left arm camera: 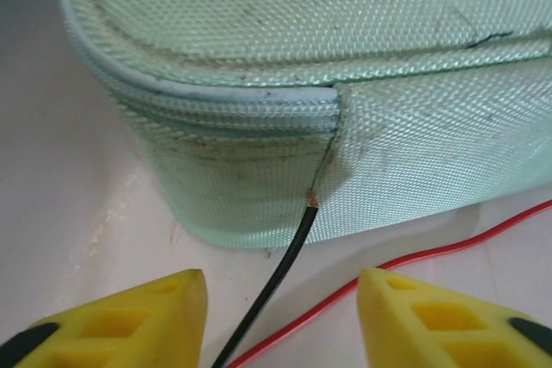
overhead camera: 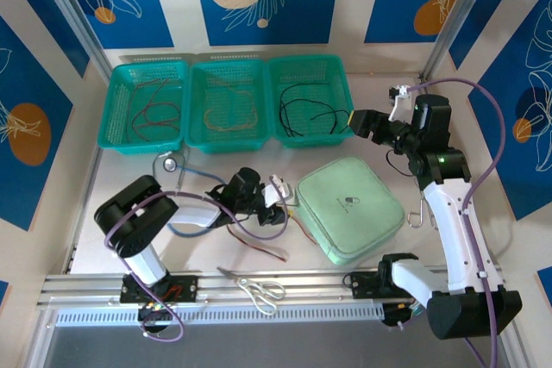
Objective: Untangle the cables
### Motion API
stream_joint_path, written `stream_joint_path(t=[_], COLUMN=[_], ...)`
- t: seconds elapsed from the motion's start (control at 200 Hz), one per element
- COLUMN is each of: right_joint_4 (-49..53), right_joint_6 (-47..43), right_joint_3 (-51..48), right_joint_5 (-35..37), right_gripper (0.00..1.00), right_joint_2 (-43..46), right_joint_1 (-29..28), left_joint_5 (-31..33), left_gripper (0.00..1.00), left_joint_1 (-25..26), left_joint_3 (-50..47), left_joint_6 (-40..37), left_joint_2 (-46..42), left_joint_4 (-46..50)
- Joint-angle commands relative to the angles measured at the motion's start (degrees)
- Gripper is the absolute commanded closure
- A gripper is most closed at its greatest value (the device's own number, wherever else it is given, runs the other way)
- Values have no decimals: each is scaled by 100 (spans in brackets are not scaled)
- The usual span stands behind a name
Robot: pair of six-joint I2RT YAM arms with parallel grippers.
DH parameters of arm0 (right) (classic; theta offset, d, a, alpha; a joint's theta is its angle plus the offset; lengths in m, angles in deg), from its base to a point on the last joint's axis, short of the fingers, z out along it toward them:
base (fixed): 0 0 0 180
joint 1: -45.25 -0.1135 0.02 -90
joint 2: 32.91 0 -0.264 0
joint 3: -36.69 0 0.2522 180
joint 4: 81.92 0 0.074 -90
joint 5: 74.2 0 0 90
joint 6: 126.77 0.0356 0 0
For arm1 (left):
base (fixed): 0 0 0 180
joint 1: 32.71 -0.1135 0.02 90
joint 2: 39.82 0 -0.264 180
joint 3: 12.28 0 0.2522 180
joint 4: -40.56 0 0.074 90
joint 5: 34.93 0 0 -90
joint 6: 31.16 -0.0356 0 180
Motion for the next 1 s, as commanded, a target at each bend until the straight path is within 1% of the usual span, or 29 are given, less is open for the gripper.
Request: stream_joint_path(t=[0.0,0.045,0.11,0.16,0.255,0.35,0.435,0.525,0.69,0.825,0.915,0.995], right_joint_4=[-3,18,26,28,63,81,94,33,-153,-382,-719,-1255], right_joint_6=[-52,-80,-111,-112,-138,-139,-120,-69,105,193,252,336], right_joint_3=[-27,-4,9,31,78,97,97,64,-67,-195,-315,-508], right_joint_5=[-155,-153,-162,-183,-206,-239,-241,-280,-381,-441,-626,-930], right_gripper=[35,35,35,35,35,35,35,35,35,35,35,35], right_joint_2=[4,-6,-14,-31,-41,-24,-10,-6,-4,-14,-28,-47], right_joint_1=[36,42,55,70,81,81,81,73,-48,-314,-485,-630], left_joint_5=[-235,-214,-220,-226,-207,-139,-86,59,551,966,1039,938], left_gripper=[53,54,59,68,87,100,100,100,100,100,100,100], left_joint_1=[50,55,51,55,52,51,51,51,52,18,-59,-196], left_joint_3=[93,122,224,268,260,242,258,332,568,1257,1763,2217], left_joint_6=[-115,-128,-162,-173,-206,-162,-191,-266,-323,-326,-317,-260], left_joint_2=[163,179,212,235,231,105,-148,-545,-1396,-1822,-1983,-2045], left_joint_4=[207,200,317,371,354,407,694,1208,2087,3233,3906,4362])
